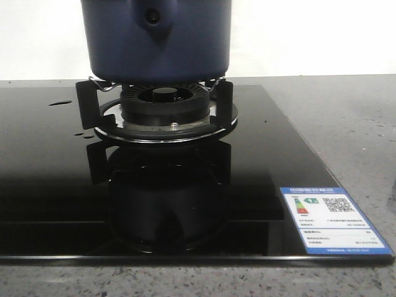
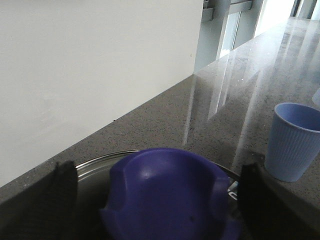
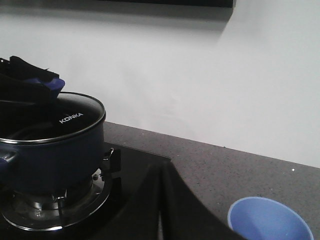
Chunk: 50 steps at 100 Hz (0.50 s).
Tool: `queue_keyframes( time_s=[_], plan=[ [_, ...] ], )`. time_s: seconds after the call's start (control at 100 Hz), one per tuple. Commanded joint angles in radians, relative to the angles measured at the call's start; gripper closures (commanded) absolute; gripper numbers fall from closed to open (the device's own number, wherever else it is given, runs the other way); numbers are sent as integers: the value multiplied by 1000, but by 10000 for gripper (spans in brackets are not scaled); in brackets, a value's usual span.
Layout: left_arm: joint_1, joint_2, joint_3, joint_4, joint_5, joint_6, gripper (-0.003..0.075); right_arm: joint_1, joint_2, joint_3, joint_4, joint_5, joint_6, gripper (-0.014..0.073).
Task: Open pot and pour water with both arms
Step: 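Lower the glass lid back onto the pot with the left gripper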
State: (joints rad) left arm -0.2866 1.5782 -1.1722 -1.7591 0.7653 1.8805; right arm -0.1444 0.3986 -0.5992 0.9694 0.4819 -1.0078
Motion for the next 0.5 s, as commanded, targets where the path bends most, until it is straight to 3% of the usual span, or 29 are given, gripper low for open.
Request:
queue_keyframes(
  time_s=[0.0, 0.24, 0.49],
  plan=[
    [-3, -66, -34, -103, 40, 0, 48, 0, 7, -27, 35, -41, -5, 660],
    [35, -231, -34, -41, 18, -121, 131, 0, 7, -27, 35, -41, -5, 660],
    [100, -487, 9, 352, -100, -494, 425, 16, 7, -27, 30, 8, -6, 660]
  ],
)
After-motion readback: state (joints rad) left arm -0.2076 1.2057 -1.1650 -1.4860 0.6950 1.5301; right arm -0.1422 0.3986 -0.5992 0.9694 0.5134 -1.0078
